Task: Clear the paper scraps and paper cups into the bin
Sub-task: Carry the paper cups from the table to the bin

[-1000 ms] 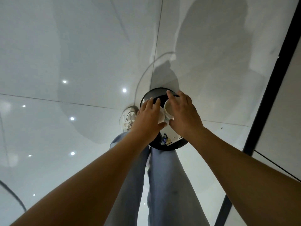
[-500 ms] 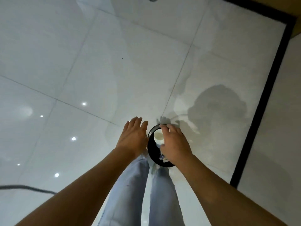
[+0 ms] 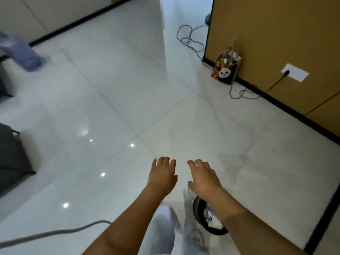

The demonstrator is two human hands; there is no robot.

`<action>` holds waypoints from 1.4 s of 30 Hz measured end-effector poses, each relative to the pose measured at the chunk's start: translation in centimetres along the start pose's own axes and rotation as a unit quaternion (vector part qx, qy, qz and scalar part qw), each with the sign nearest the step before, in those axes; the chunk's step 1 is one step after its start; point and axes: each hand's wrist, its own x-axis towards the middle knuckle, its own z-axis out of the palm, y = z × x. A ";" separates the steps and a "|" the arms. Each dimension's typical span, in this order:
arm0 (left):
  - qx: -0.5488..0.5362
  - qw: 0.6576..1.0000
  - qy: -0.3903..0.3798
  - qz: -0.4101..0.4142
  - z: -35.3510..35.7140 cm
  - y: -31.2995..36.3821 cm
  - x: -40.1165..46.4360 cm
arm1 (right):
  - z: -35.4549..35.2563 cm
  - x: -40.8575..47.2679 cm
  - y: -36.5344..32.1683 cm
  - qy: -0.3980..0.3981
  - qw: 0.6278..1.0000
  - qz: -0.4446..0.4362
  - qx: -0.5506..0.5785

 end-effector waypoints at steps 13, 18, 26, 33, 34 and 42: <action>-0.090 0.972 0.047 -0.214 -6.2 -29.6 -9.7 | -2.8 9.7 -32.0 -0.032 0.973 -0.188 -0.130; -0.121 0.949 0.057 -0.285 -7.2 -39.9 -13.5 | -1.5 12.7 -43.7 -0.036 0.956 -0.251 -0.149; -0.177 0.910 0.081 -0.367 -9.0 -52.1 -14.4 | -0.6 19.4 -56.2 -0.072 0.927 -0.318 -0.185; -0.203 0.875 0.103 -0.427 -11.5 -64.8 -9.4 | -1.4 30.8 -66.8 -0.094 0.904 -0.368 -0.196; -0.200 0.871 0.106 -0.435 -12.1 -66.7 -8.4 | -1.7 32.6 -68.5 -0.094 0.902 -0.376 -0.193; -0.224 0.834 0.126 -0.489 -19.0 -79.7 -1.9 | -5.9 44.5 -81.4 -0.095 0.875 -0.433 -0.194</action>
